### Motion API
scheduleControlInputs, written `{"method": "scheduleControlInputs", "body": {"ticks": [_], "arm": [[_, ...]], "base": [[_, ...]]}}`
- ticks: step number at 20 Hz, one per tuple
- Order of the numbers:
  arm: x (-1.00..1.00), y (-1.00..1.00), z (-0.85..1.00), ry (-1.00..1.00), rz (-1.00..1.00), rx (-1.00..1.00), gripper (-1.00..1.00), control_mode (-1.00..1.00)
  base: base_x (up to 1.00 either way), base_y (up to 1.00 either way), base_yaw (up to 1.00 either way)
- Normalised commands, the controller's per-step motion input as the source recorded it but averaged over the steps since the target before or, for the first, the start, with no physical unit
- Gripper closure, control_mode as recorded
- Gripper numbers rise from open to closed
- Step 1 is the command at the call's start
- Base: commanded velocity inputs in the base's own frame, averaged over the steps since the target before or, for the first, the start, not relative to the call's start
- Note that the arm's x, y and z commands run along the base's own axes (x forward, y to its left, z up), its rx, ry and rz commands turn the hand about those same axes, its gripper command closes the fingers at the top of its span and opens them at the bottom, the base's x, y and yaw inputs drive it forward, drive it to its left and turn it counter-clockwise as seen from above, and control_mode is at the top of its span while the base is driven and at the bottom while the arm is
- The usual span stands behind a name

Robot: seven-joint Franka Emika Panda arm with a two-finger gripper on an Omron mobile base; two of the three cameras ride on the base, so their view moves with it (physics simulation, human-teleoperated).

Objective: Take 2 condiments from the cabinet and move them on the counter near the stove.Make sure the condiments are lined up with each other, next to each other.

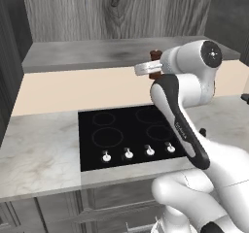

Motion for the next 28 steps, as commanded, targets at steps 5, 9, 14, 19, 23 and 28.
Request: {"method": "scheduleControlInputs", "body": {"ticks": [5,9,14,19,23,28], "arm": [[-0.02,-0.25,0.00,0.00,0.00,0.00,1.00,-1.00],[-0.32,-0.13,0.00,0.00,0.00,0.00,1.00,-1.00],[-0.56,-0.12,-0.01,0.00,0.00,0.00,1.00,-1.00],[-0.52,-0.22,-0.06,0.00,0.00,0.00,1.00,-1.00],[-0.36,-0.24,-0.18,0.00,0.00,0.00,1.00,-1.00],[-0.26,-0.24,-0.17,0.03,0.00,0.00,1.00,-1.00]], "base": [[0.00,0.00,0.00],[0.00,0.00,0.00],[0.00,0.00,0.00],[0.00,0.00,0.00],[0.00,0.00,0.00],[0.00,0.00,0.00]]}}
